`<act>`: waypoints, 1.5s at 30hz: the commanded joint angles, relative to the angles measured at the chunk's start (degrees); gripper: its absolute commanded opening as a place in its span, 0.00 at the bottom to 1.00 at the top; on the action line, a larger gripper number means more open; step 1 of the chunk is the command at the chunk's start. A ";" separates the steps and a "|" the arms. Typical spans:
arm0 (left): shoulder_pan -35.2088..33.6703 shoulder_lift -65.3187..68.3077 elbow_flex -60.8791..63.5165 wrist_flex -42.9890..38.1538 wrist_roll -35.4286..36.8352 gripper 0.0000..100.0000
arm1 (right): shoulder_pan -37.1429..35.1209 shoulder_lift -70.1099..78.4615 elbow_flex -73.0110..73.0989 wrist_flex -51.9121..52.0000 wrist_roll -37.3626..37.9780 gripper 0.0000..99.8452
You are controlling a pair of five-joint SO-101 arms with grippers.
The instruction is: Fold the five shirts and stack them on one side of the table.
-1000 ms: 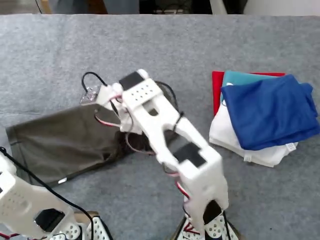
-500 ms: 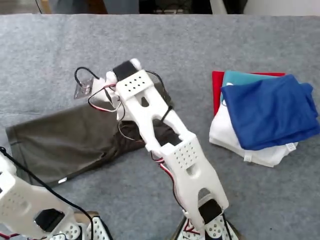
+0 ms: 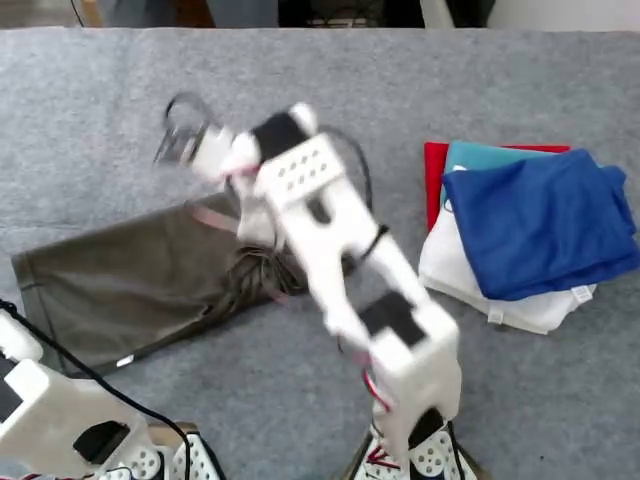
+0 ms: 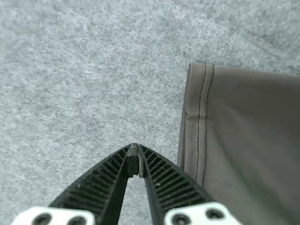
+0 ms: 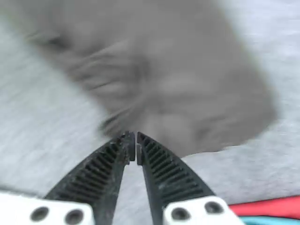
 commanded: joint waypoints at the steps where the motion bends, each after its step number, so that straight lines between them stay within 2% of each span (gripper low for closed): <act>1: -0.22 -2.81 0.40 0.09 -0.53 0.03 | -1.67 -12.88 21.76 -4.66 -0.18 0.01; 6: -0.31 -2.81 0.48 0.35 -0.53 0.03 | 1.23 -14.73 37.32 -14.95 -0.09 0.01; 12: -0.31 -2.81 0.48 0.35 -0.53 0.03 | 5.36 -8.04 39.25 -22.95 0.00 0.01; 21: 0.13 -2.81 0.57 0.62 -0.53 0.03 | 13.54 1.10 19.65 -25.76 -0.35 0.01; 29: 0.13 -2.81 0.57 2.11 -0.53 0.03 | 14.59 9.54 2.59 -28.40 -0.35 0.01; 36: -0.48 -2.90 0.48 2.73 -0.62 0.03 | 15.56 10.77 -6.20 -18.99 -0.35 0.01; 41: -0.75 -9.23 0.40 10.81 -4.57 0.03 | 15.38 10.86 -14.81 -6.68 -0.35 0.01; 45: -0.40 -13.01 6.90 8.53 -4.66 0.05 | 15.38 10.86 -17.89 -0.62 -0.35 0.01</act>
